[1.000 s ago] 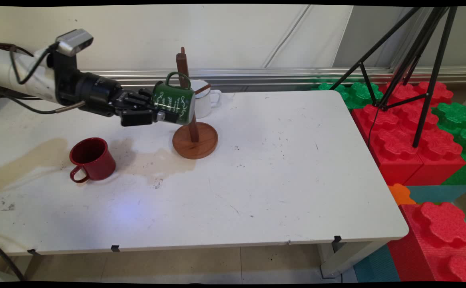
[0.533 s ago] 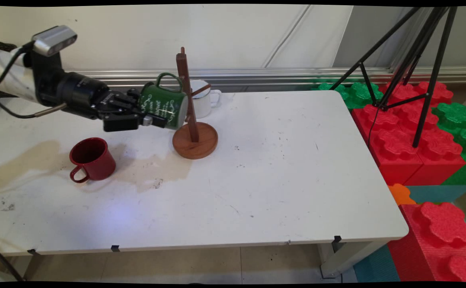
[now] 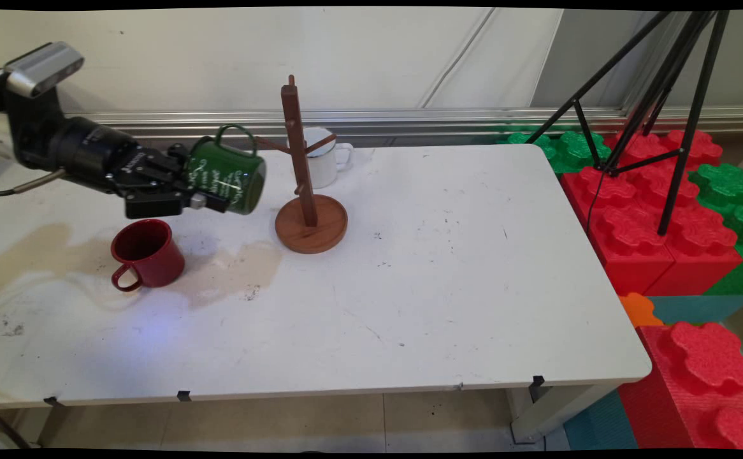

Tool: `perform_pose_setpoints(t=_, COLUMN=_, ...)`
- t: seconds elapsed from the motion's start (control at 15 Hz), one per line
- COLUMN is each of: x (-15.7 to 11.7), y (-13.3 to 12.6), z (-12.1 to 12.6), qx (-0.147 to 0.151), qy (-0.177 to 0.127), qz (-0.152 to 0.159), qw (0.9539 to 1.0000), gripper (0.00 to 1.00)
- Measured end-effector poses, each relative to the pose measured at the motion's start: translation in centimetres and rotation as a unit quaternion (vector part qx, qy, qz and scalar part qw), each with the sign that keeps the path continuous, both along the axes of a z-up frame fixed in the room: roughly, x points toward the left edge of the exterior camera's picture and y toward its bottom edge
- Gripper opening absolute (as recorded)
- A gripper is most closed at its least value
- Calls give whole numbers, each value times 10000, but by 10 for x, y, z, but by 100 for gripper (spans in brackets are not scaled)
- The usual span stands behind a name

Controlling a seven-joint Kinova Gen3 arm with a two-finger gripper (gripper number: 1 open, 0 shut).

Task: Place the picked object on the table

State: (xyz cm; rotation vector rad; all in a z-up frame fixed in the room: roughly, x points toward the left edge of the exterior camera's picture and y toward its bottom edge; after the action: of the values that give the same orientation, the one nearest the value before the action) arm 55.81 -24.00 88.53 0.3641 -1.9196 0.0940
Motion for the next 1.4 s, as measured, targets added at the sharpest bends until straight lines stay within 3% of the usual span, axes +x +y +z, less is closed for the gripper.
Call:
perform_pose_setpoints(t=0.47, x=43, y=6, z=8, qx=-319, qy=-611, qz=35, qw=9976, gripper=0)
perform_pose_setpoints(t=0.67, x=64, y=5, z=9, qx=-480, qy=-959, qz=97, qw=9942, gripper=0)
perform_pose_setpoints(t=1.07, x=99, y=-6, z=8, qx=-809, qy=-1726, qz=203, qw=9815, gripper=0)
perform_pose_setpoints(t=1.4, x=117, y=-13, z=4, qx=-1012, qy=-2195, qz=208, qw=9701, gripper=0)
